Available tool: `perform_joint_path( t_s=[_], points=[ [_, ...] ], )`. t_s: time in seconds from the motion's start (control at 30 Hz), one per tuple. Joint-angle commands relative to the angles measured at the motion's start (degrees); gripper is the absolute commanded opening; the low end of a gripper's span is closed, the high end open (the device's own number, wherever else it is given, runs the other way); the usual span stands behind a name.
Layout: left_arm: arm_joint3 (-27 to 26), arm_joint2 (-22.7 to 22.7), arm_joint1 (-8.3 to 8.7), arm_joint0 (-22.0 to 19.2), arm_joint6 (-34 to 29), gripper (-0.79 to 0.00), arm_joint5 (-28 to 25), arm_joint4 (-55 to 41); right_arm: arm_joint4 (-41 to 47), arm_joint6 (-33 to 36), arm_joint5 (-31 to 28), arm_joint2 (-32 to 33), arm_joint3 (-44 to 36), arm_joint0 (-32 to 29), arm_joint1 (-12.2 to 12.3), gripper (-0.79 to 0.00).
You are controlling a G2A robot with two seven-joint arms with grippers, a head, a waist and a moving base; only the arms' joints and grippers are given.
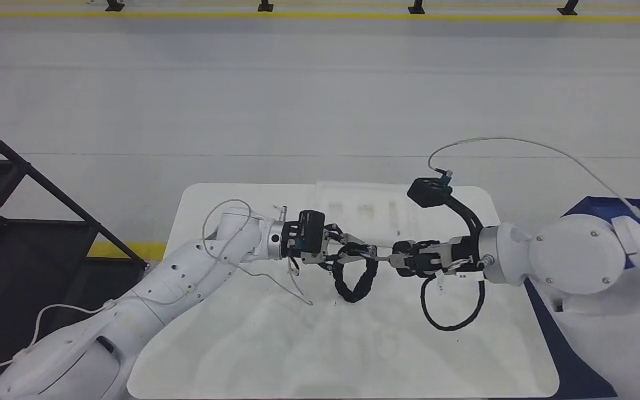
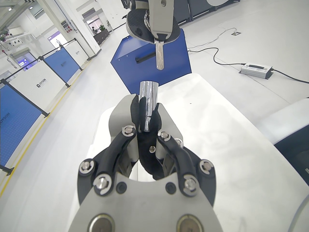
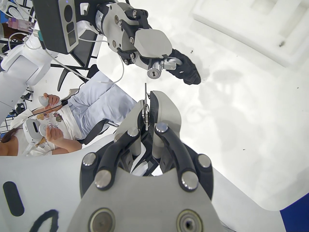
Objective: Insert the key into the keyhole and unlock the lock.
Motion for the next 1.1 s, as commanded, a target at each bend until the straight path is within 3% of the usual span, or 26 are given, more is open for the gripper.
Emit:
perform_joint_path(
  t_s=[0.0, 1.07],
  points=[
    [0.23, -0.08, -0.15, 0.00, 0.66, -0.785, -0.17, 0.57, -0.11, -0.28, 0.30, -0.64, 0.01, 0.38, 0.19, -0.785],
    [3.18, -2.09, -2.20, 0.56, 4.23, -0.785, -5.06, 3.64, 0.21, -2.15, 2.16, -6.65, 0.86, 5.49, 2.20, -0.785]
  ],
)
